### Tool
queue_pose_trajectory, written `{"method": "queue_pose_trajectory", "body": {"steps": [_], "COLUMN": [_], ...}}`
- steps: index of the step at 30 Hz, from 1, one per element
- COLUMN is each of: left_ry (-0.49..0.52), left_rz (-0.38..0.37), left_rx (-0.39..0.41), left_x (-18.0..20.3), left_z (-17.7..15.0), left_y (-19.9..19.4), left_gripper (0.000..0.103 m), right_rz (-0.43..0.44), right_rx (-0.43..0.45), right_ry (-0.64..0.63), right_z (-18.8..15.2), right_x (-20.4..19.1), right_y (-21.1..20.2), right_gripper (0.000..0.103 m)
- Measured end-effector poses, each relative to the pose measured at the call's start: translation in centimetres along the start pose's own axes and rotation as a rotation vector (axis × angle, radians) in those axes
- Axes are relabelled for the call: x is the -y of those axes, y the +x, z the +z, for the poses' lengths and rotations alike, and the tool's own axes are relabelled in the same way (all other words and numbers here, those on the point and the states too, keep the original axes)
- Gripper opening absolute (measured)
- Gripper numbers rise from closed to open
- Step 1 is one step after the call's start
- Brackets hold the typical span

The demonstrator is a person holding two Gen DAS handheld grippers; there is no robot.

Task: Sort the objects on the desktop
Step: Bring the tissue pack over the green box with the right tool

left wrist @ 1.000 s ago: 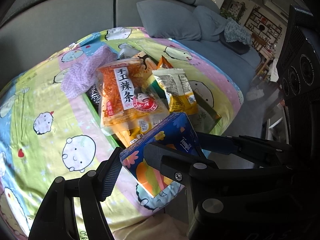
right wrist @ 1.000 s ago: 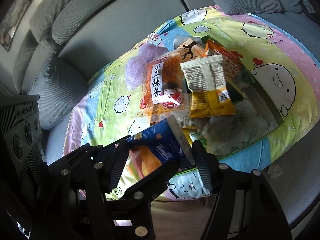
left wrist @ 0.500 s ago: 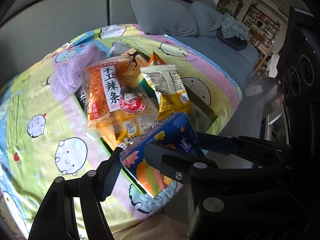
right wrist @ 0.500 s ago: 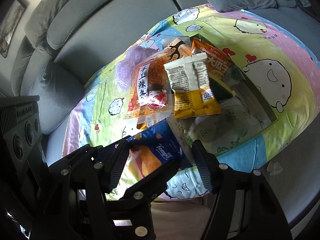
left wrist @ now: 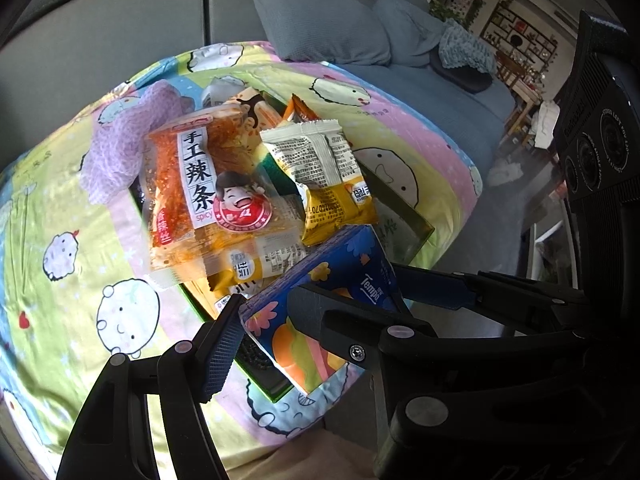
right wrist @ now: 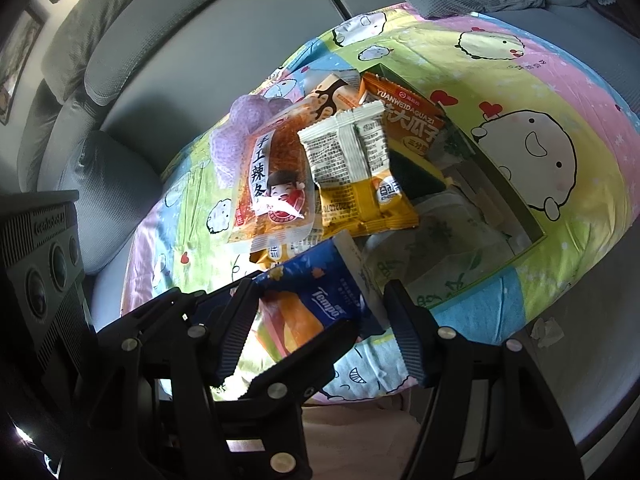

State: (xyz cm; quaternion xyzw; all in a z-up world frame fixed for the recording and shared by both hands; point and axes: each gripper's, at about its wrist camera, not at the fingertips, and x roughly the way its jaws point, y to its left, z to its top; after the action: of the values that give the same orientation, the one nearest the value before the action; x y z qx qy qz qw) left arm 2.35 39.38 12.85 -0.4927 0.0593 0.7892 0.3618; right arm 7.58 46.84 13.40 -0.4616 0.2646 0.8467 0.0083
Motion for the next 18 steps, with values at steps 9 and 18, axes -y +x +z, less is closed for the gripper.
{"method": "queue_pose_trajectory", "body": {"steps": [9,18], "left_ry": [-0.013,-0.048], "left_rz": [0.0,-0.039], "left_rx": [-0.029,-0.056], "left_x": [-0.6,-2.1], "left_z": [-0.4,-1.1], "left_y": [0.7,1.3], "left_gripper": [0.069,0.07], "right_rz": [0.001,-0.007], "right_rx": [-0.029,-0.049], "right_ry": [0.005,0.007], "right_z": [-0.2,-0.4], "right_x": [0.3,0.2], "right_y": [1.0,2.2], "right_gripper": [0.066,0.066]}}
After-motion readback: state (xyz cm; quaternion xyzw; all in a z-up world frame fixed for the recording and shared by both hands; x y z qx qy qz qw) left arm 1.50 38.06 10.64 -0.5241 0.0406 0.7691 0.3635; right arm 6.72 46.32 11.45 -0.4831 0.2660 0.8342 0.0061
